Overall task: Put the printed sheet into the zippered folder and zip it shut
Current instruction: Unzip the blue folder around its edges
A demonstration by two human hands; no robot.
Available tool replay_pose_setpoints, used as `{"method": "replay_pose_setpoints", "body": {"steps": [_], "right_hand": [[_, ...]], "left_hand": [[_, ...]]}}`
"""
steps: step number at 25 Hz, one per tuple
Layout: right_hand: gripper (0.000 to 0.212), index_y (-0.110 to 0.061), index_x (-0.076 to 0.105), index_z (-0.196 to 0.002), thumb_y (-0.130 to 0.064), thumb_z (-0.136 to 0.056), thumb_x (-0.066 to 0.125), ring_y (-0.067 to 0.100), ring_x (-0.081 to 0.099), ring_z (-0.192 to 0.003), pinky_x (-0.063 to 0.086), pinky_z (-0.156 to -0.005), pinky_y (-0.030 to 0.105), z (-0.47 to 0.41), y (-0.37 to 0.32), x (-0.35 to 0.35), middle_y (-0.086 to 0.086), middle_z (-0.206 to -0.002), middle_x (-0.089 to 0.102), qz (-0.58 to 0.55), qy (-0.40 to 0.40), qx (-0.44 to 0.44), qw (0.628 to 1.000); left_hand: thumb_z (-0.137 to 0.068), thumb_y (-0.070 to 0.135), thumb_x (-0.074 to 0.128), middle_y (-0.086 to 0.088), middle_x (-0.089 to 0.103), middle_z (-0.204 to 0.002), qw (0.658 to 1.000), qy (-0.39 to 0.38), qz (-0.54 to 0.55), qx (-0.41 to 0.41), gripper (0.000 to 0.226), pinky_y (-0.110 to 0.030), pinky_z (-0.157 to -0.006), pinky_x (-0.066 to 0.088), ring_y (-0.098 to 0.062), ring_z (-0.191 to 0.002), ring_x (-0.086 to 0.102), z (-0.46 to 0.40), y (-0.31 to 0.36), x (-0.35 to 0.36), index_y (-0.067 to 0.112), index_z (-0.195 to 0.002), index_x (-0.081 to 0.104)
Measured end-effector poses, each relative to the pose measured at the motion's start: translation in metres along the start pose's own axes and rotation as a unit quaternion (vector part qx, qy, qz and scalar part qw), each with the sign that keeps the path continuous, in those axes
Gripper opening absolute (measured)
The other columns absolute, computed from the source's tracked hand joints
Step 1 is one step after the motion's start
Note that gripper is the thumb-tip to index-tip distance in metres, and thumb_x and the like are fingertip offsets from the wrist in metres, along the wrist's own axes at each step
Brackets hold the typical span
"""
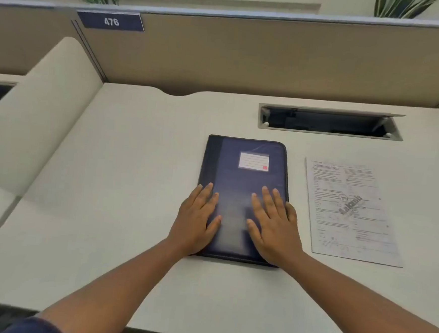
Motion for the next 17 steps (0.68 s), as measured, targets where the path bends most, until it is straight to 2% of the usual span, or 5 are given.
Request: {"method": "replay_pose_setpoints", "body": {"steps": [8, 10, 12, 14, 17], "right_hand": [[0.065, -0.031, 0.022, -0.159, -0.059, -0.101, 0.017, 0.026, 0.005, -0.156, 0.011, -0.122, 0.052, 0.025, 0.009, 0.036, 0.002, -0.169, 0.016, 0.035, -0.057, -0.007, 0.998], [0.068, -0.032, 0.019, -0.160, -0.064, -0.100, 0.016, 0.025, 0.002, -0.156, 0.008, -0.121, 0.054, 0.027, 0.010, 0.038, 0.001, -0.170, 0.012, 0.038, -0.065, -0.004, 0.997], [0.076, -0.034, 0.016, -0.160, -0.073, -0.095, 0.018, 0.024, 0.000, -0.156, 0.007, -0.120, 0.058, 0.030, 0.010, 0.038, -0.001, -0.170, 0.007, 0.040, -0.072, -0.014, 0.996], [0.085, -0.034, 0.021, -0.159, -0.082, -0.089, 0.025, 0.026, 0.005, -0.156, 0.010, -0.117, 0.064, 0.034, 0.010, 0.038, 0.000, -0.170, 0.012, 0.052, -0.072, -0.041, 0.995], [0.093, -0.033, 0.027, -0.158, -0.088, -0.083, 0.030, 0.027, 0.009, -0.156, 0.013, -0.115, 0.067, 0.037, 0.009, 0.038, 0.001, -0.169, 0.018, 0.061, -0.079, -0.066, 0.993]], "left_hand": [[-0.094, 0.046, 0.067, 0.002, 0.032, -0.161, 0.977, -0.053, 0.166, -0.125, 0.065, -0.025, -0.115, 0.026, -0.015, -0.145, 0.032, 0.038, -0.036, 0.010, 0.025, -0.151, 0.046], [-0.092, 0.036, 0.072, 0.001, 0.042, -0.154, 0.967, -0.070, 0.201, -0.142, 0.059, -0.024, -0.110, 0.039, -0.015, -0.132, 0.049, 0.042, -0.041, 0.003, 0.026, -0.147, 0.051], [-0.092, 0.018, 0.070, 0.001, 0.052, -0.142, 0.947, -0.090, 0.259, -0.165, 0.055, -0.013, -0.092, 0.049, -0.009, -0.108, 0.061, 0.046, -0.046, -0.007, 0.032, -0.142, 0.055], [-0.089, 0.004, 0.060, 0.002, 0.055, -0.132, 0.924, -0.127, 0.312, -0.181, 0.063, -0.013, -0.080, 0.052, -0.007, -0.096, 0.063, 0.053, -0.054, -0.014, 0.038, -0.141, 0.054], [-0.086, 0.005, 0.063, 0.007, 0.051, -0.128, 0.903, -0.190, 0.343, -0.173, 0.076, -0.016, -0.084, 0.051, -0.010, -0.099, 0.060, 0.063, -0.060, -0.018, 0.040, -0.150, 0.044]]}}
Point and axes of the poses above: each hand's wrist, its own z-axis away from the middle knuckle, its own x-axis out of the palm, y = z × x, the point moved 3 cm from there along -z, towards the middle knuckle
